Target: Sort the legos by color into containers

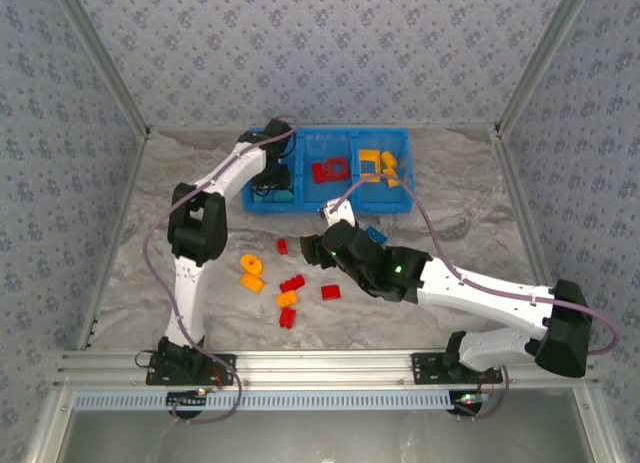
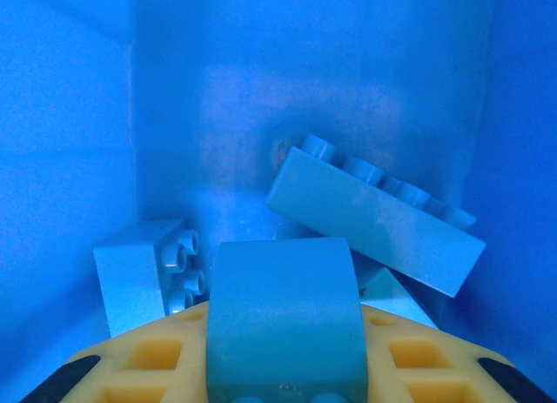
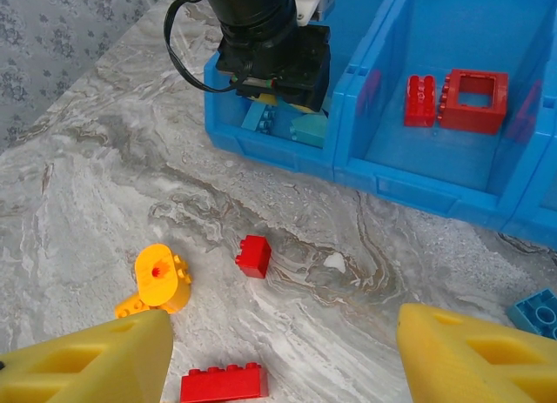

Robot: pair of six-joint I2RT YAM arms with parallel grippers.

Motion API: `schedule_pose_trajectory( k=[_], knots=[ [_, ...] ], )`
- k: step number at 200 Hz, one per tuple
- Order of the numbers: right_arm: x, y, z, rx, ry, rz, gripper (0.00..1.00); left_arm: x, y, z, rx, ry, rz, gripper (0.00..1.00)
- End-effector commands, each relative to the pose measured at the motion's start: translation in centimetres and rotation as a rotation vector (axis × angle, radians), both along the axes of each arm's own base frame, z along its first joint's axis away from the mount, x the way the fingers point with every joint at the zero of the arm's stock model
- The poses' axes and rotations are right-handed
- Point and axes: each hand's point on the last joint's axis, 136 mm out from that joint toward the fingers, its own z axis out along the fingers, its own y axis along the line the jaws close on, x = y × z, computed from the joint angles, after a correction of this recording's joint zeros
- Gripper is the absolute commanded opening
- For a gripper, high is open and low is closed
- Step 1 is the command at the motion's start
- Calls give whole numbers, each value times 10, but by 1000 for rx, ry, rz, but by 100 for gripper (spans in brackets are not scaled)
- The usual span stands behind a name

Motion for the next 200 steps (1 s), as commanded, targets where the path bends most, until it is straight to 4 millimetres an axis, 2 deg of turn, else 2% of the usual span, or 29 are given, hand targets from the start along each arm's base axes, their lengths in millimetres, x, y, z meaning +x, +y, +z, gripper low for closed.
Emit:
schedule_pose_trajectory(
  k=[1,41,72,94,115,143,171,189,192,200],
  knots=[
    [1,1,10,33,-9,-27,71,1,5,9,18,2,-1,34],
    [0,0,8,31,2,-28,71,0,11,10,50,0,9,34],
    [-1,-1,5,26,15,-26,71,-1,14,-1,75,26,21,36],
    [-2,0,2,20,26,-22,72,-2,12,-6,68,38,22,45],
    [-2,0,-2,8,39,-21,73,-2,8,1,59,25,14,56],
    [-3,1,-7,-7,48,-10,73,-4,5,23,42,-13,9,58],
    [-3,6,-15,-42,57,27,72,-14,3,70,12,-93,16,57],
    [-5,23,-29,-92,90,98,72,-28,6,112,-29,-176,39,57],
    [-6,28,-30,-96,95,117,72,-35,9,109,-28,-167,43,57],
    [-8,40,-43,-127,122,165,72,-48,16,122,-45,-190,60,57]
  ],
)
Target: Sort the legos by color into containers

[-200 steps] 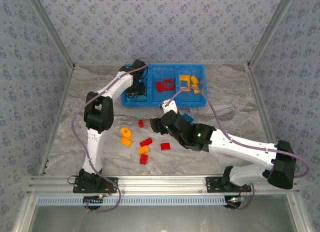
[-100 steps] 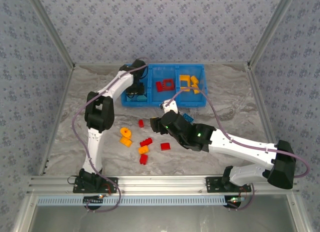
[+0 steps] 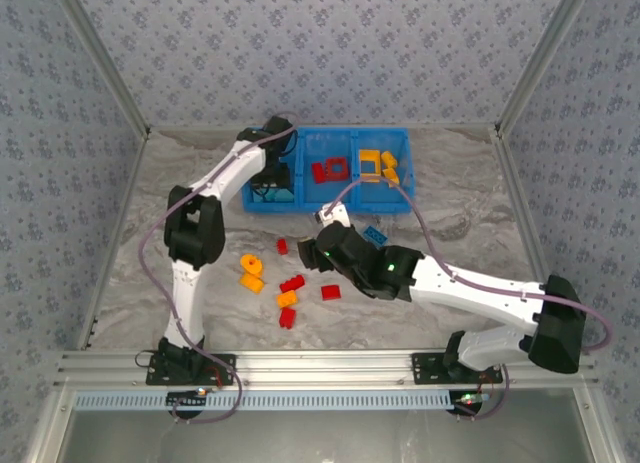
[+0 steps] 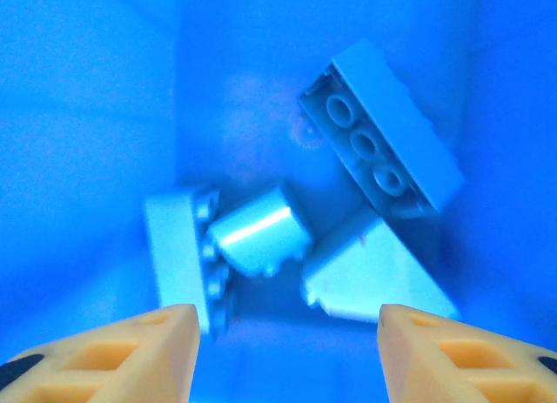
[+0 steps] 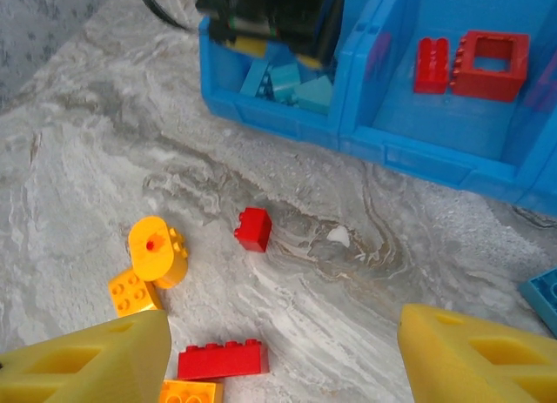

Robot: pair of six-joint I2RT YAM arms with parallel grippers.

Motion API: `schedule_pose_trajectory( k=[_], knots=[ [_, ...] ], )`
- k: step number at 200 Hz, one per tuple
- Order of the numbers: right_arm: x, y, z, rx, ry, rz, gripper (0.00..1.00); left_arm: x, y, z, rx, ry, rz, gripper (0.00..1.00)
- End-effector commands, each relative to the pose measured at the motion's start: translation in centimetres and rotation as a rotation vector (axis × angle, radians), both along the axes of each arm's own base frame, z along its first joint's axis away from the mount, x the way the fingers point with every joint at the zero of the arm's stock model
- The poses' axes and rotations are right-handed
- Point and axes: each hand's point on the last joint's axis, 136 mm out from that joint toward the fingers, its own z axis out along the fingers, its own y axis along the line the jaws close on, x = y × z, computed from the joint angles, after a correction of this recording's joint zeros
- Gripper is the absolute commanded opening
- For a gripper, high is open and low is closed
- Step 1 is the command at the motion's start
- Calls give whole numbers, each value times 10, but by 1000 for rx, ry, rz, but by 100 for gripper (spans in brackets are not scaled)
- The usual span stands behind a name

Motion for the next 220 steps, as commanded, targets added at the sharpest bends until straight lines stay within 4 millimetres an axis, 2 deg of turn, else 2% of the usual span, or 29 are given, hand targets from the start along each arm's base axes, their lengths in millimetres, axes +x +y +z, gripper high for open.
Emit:
schedule_pose_trajectory(
  k=[1,11,17,20,28,55,72,84,97,110,124,137,173,220],
  knots=[
    [-6,31,-19,-67,60,134,72,-31,14,85,-69,-155,48,57],
    [-10,49,-30,-90,91,196,73,-51,24,100,-89,-187,74,58],
    [-12,58,-45,-121,118,230,74,-65,31,109,-108,-208,88,60],
    [-11,67,-39,-111,117,245,75,-72,34,111,-117,-214,95,61],
    [-9,79,-49,-137,144,270,77,-95,44,120,-143,-233,111,63],
    [-4,116,-85,-216,229,338,80,-184,81,136,-247,-283,167,70],
    [0,133,-105,-261,270,364,80,-242,108,130,-277,-281,211,73],
    [4,142,-117,-298,294,368,80,-279,119,121,-313,-258,225,73],
    [9,150,-128,-332,312,378,80,-311,125,108,-370,-223,236,74],
    [13,156,-137,-355,329,379,81,-334,126,98,-421,-204,238,74],
    [18,159,-146,-369,352,372,81,-350,134,88,-425,-197,251,74],
    [23,161,-157,-387,375,361,80,-355,136,85,-420,-191,251,74],
    [33,165,-175,-399,385,351,76,-349,131,94,-459,-225,243,74],
    [45,172,-185,-377,405,338,61,-350,126,97,-493,-235,222,74]
  ],
)
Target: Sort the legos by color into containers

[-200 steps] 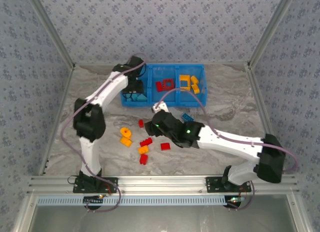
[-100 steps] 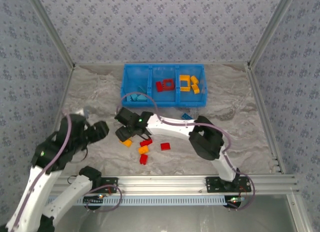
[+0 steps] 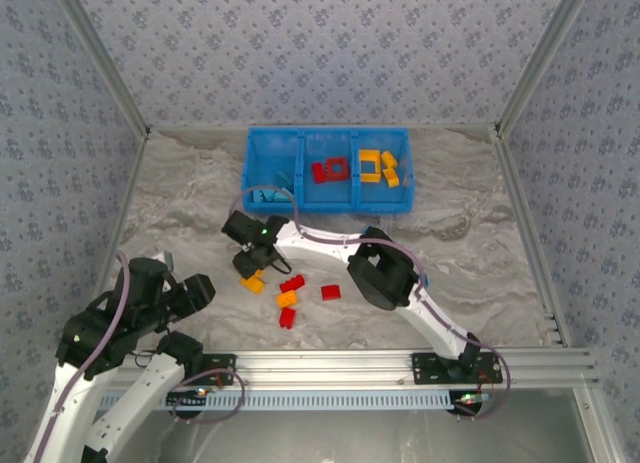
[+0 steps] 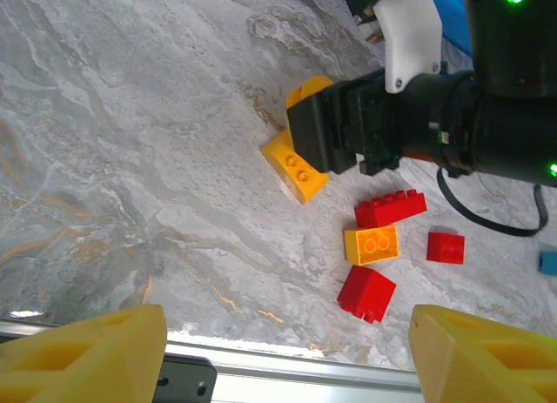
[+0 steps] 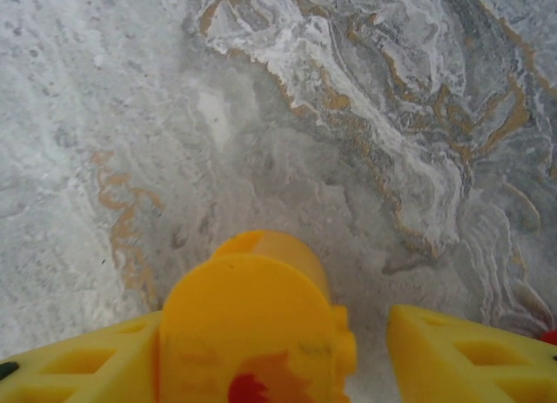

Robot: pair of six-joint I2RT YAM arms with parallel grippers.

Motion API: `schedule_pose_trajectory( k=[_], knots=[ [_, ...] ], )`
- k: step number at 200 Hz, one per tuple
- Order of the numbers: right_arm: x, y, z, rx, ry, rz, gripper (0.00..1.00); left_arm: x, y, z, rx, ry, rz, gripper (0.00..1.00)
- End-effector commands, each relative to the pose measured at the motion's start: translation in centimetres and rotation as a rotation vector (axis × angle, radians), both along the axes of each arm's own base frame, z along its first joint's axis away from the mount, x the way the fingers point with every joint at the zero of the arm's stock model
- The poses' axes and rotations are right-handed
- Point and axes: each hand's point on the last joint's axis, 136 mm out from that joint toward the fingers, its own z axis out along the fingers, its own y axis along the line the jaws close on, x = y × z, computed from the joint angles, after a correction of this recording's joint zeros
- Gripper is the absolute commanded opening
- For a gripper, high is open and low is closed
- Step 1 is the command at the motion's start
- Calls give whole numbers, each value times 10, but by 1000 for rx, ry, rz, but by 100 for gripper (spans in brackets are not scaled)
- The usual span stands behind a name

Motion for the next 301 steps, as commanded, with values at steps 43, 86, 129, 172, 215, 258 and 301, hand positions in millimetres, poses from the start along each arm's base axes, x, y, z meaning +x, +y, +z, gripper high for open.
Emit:
schedule_pose_trajectory(
  k=[43,86,129,172,215,258,301],
  knots=[
    [7,3,-7,1,36,-20,45,-1,-6,5,-54,-22,-9,73],
    [14,0,34,42,-40,-43,29,11,-26,12,-116,-41,-68,73],
    [47,-76,162,186,-217,-204,28,51,-83,53,-282,-111,-230,72],
    [94,-216,193,187,-254,-487,29,94,-159,92,-193,-192,-435,71],
    [149,-309,160,139,-221,-735,29,124,-247,103,-232,-282,-551,71],
    [196,-334,103,-10,-129,-829,28,134,-289,86,-205,-290,-603,70],
    [226,-331,68,42,-63,-825,28,135,-294,70,-195,-262,-606,70]
  ],
)
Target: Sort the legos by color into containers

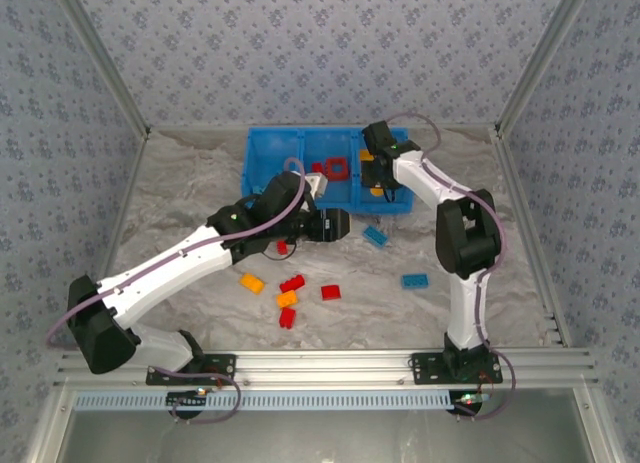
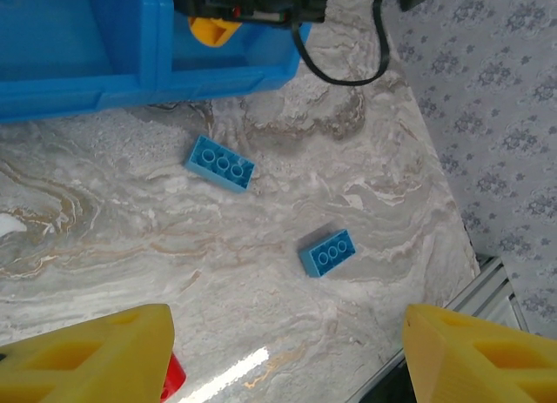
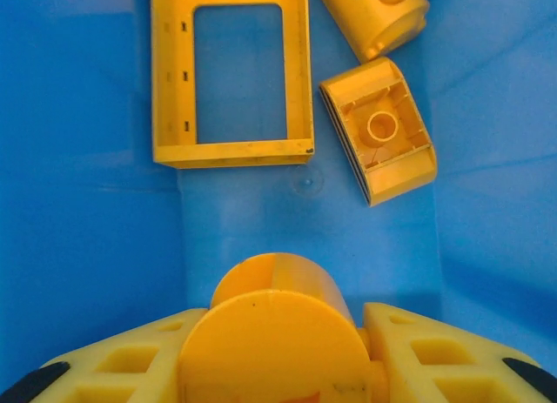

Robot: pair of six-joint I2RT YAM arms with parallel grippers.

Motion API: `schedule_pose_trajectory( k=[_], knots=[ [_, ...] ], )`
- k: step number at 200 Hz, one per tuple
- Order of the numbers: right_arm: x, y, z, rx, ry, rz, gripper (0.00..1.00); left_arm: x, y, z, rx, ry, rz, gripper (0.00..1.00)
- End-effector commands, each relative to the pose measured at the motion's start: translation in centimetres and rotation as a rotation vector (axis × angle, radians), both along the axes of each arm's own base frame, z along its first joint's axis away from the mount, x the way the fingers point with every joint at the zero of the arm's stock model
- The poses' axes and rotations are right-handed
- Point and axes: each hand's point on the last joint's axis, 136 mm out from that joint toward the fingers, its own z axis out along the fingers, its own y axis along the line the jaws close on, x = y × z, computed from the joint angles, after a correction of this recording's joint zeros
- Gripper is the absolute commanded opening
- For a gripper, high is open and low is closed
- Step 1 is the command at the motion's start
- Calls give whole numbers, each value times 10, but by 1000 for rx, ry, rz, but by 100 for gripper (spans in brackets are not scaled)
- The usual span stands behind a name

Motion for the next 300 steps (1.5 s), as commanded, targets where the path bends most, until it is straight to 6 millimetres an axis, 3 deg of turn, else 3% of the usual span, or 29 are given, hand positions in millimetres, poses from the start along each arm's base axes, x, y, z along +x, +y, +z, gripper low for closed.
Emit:
schedule_pose_trajectory(
  k=[1,58,132,184,252,280,300],
  knots=[
    [19,6,4,68,-10,-1,28,6,-7,13,-33,-58,1,70],
    [26,10,-28,207,70,5,33,4,-17,9,27,-93,-4,70],
    [20,15,-39,308,123,36,37,-20,-55,8,323,-341,-45,70],
    [18,14,-36,309,128,43,53,-25,-60,2,333,-340,-51,70],
    [16,11,12,283,44,58,59,-28,-50,2,343,-319,-44,70],
    [7,5,55,241,-49,61,58,-29,-27,-5,362,-273,-11,70],
    [-11,0,95,208,-144,61,58,-26,3,-21,387,-192,38,70]
  ],
)
